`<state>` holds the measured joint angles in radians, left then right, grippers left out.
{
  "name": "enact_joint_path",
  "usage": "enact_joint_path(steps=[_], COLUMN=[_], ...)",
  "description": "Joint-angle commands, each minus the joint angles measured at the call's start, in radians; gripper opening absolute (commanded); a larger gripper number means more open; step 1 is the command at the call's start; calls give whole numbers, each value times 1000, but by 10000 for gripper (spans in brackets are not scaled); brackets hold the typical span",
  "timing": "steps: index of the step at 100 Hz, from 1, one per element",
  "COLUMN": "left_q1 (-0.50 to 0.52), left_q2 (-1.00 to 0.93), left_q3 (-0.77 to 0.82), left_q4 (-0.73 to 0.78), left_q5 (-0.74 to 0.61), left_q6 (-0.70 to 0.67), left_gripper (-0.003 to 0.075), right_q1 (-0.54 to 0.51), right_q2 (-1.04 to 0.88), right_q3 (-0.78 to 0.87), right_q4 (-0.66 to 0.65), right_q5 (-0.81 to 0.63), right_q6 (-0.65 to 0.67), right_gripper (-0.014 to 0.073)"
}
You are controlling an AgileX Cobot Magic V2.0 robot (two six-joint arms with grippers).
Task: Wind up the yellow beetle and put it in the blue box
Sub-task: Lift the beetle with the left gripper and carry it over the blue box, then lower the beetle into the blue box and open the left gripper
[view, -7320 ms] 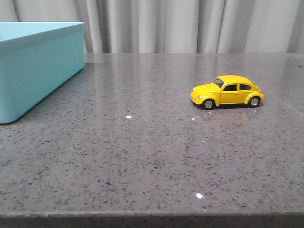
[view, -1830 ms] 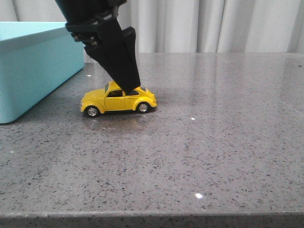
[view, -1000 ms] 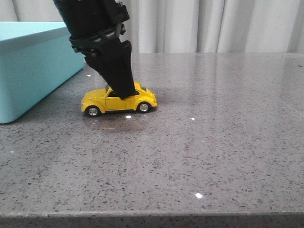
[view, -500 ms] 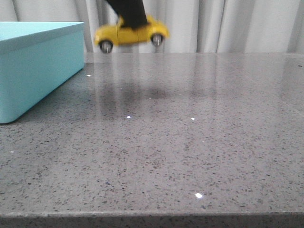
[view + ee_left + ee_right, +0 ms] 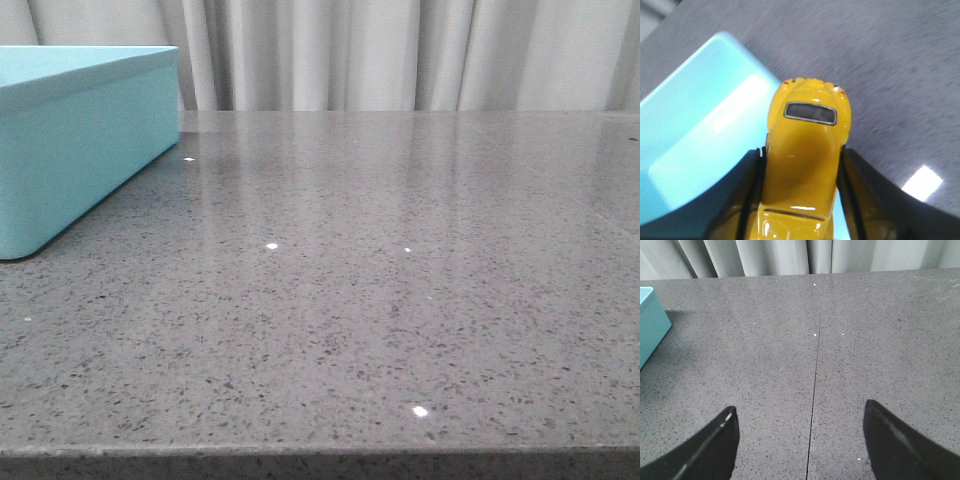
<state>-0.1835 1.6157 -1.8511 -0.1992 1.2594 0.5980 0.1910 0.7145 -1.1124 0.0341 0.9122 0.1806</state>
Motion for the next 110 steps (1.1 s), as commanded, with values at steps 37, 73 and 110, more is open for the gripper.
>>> enact_joint_path(steps=[37,73,110], left_q1=[153,153,153], left_q2=[-44,28,35], left_q3=[299,426,416], left_q4=[-14,-14,-14], left_q5=[-292,-346,-336], left_q6=[-11,-11,-11], left_gripper=[221,229,449], right_q1=[1,1,1], right_q2=[-1,-1,-1], right_q3=[-21,-21,-21], right_q4=[-1,-1,-1], right_q5=[-73,-74,-71], right_q6=[-8,-8,-8], right_gripper=[527,527,527])
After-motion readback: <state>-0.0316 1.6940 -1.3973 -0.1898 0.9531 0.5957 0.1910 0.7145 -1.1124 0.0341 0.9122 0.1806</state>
